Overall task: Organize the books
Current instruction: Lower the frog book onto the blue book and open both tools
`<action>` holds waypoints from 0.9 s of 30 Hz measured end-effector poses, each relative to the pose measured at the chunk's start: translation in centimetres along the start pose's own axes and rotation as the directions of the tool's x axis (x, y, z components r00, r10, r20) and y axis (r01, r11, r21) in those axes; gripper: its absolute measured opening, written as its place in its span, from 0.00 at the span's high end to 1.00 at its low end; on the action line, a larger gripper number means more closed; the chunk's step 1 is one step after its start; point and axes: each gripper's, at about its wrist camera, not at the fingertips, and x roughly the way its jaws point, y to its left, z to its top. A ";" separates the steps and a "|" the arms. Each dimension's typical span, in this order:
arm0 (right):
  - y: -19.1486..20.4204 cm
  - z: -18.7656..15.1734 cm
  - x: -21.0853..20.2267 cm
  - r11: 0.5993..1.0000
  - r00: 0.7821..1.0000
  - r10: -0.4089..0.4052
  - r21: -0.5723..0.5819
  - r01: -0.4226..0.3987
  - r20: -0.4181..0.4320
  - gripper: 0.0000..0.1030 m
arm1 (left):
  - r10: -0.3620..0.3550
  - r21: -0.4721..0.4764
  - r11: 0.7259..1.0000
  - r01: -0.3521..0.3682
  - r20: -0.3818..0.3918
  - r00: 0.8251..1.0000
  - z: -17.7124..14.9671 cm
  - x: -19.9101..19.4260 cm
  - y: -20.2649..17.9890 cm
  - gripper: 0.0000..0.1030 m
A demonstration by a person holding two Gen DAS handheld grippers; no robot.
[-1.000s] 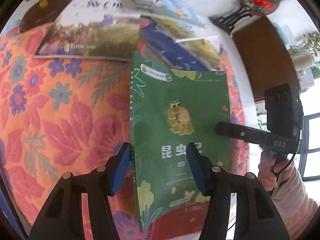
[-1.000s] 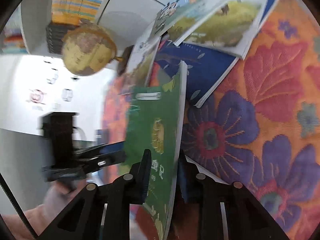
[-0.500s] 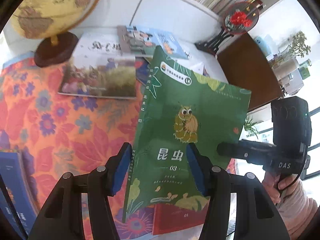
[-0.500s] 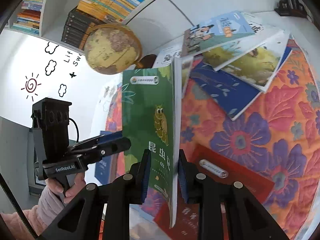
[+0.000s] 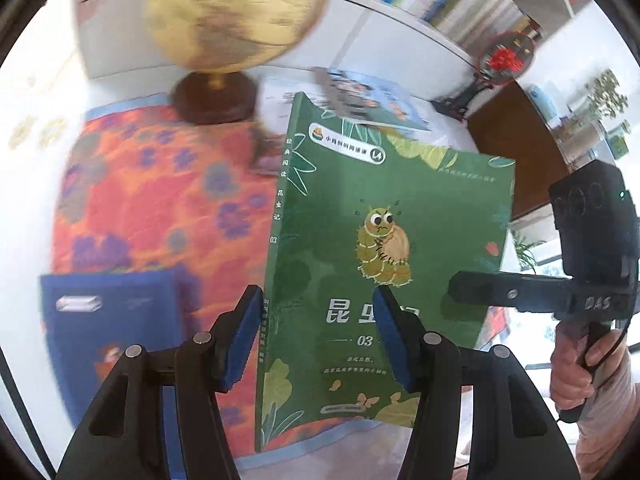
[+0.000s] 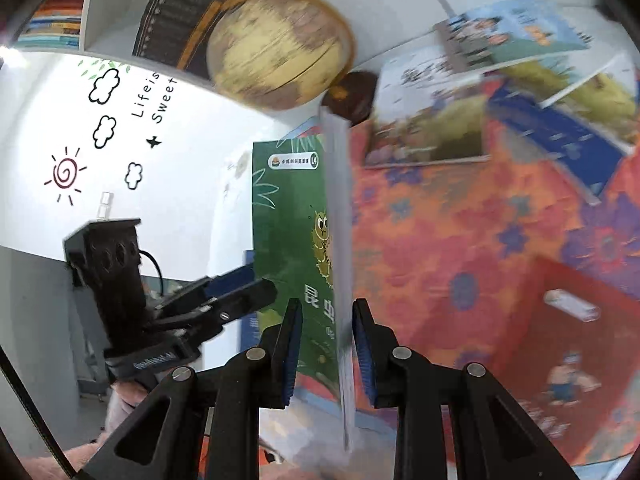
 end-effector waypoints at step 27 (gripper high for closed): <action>8.3 -2.2 20.0 0.997 0.969 -0.033 0.065 0.050 -0.243 0.73 | 0.013 -0.197 0.980 -0.019 -0.031 0.999 -7.6 -3.5 18.3 0.48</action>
